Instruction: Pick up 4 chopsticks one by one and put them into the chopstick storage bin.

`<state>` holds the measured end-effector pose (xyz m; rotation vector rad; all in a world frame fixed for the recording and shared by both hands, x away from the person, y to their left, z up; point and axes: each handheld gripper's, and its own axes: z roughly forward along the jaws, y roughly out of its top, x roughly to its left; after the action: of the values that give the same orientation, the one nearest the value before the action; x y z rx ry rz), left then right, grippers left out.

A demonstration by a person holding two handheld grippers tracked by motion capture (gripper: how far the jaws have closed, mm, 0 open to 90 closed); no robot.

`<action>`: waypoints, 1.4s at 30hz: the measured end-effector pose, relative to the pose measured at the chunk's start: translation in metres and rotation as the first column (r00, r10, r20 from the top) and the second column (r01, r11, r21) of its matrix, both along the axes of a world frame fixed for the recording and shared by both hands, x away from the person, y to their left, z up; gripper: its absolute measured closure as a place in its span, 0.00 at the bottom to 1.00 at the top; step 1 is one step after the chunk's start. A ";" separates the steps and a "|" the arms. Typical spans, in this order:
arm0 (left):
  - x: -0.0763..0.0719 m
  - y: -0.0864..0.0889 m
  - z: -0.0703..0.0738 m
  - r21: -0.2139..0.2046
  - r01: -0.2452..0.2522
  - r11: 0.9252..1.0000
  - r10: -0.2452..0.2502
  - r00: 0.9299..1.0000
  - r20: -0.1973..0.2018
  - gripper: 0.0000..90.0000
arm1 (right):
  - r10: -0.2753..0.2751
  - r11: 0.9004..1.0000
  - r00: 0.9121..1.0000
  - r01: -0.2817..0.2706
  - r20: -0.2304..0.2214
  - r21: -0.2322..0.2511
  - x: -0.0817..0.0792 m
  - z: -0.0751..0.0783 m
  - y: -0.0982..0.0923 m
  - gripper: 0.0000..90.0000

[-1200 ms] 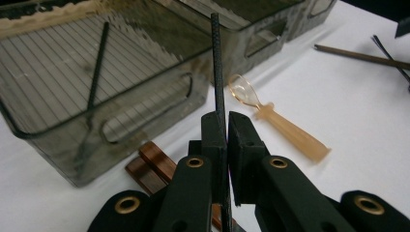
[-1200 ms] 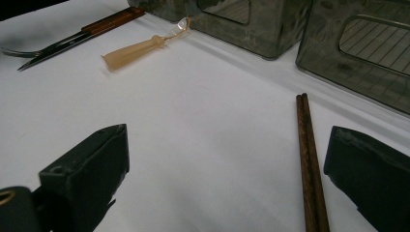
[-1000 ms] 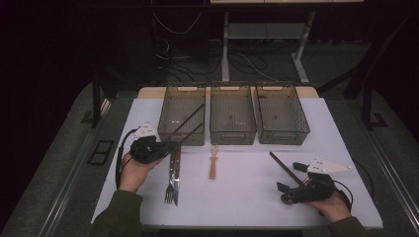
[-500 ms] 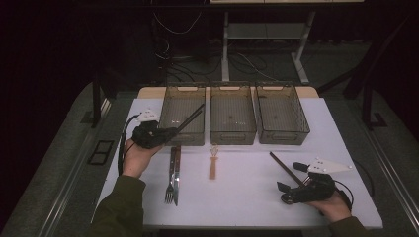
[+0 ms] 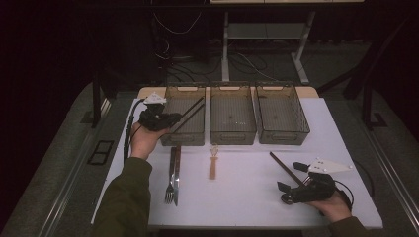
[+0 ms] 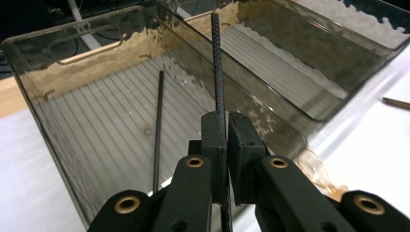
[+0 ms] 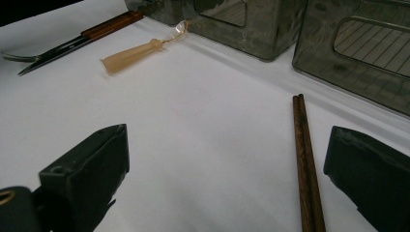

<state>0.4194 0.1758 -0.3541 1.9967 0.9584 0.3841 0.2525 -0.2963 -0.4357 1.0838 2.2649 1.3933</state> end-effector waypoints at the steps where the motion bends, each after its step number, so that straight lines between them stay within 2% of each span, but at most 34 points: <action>1: 0.004 -0.002 0.000 -0.007 -0.007 1.000 0.007 1.000 -0.002 0.95 | -0.001 1.000 1.000 0.001 0.000 0.001 0.000 0.000 0.000 0.03; 5: 0.018 -0.007 -0.001 0.002 -0.017 1.000 0.017 1.000 -0.005 0.95 | -0.001 1.000 1.000 0.001 -0.001 0.003 0.000 0.000 0.000 0.03; 11: 0.040 -0.012 -0.005 -0.016 -0.039 0.999 0.038 0.999 -0.014 0.95 | 0.001 1.000 1.000 -0.001 0.000 0.007 0.000 0.000 0.000 0.03; 16: 0.052 -0.016 -0.010 0.003 -0.068 0.998 0.068 0.998 -0.019 0.95 | 0.005 1.000 1.000 -0.005 0.002 0.011 -0.001 0.001 0.000 0.03; 19: 0.057 -0.016 -0.014 -0.003 -0.083 0.997 0.083 0.996 -0.022 0.95 | 0.005 1.000 1.000 -0.005 -0.001 0.011 -0.001 0.001 0.000 0.03; 22: 0.061 -0.014 -0.018 -0.019 -0.109 0.994 0.108 0.994 -0.026 0.95 | 0.008 1.000 1.000 -0.008 -0.001 0.012 -0.001 0.001 0.001 0.03; 26: 0.063 -0.016 -0.025 0.023 -0.113 0.993 0.114 0.993 -0.036 0.95 | 0.006 1.000 1.000 -0.006 -0.001 0.014 -0.001 0.001 0.000 0.03; 28: 0.064 -0.017 -0.028 0.021 -0.113 0.993 0.114 0.993 -0.042 0.95 | 0.008 1.000 1.000 -0.008 -0.003 0.013 -0.001 0.001 0.000 0.03; 33: 0.065 -0.020 -0.028 0.036 -0.108 0.994 0.109 0.994 -0.024 0.95 | 0.011 1.000 1.000 -0.011 -0.001 0.012 0.000 0.001 0.001 0.03; 40: 0.067 -0.015 -0.029 0.042 -0.123 0.992 0.124 0.992 -0.029 0.94 | 0.012 1.000 1.000 -0.012 -0.002 0.012 -0.001 0.001 0.001 0.03; 42: 0.067 -0.014 -0.030 0.034 -0.132 0.991 0.133 0.991 -0.032 0.91 | 0.013 1.000 1.000 -0.013 -0.001 0.012 -0.001 0.001 0.001 0.03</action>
<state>0.4860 0.1621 -0.3843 1.9793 1.1170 0.4415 0.2516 -0.2956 -0.4349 1.0761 2.2710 1.4138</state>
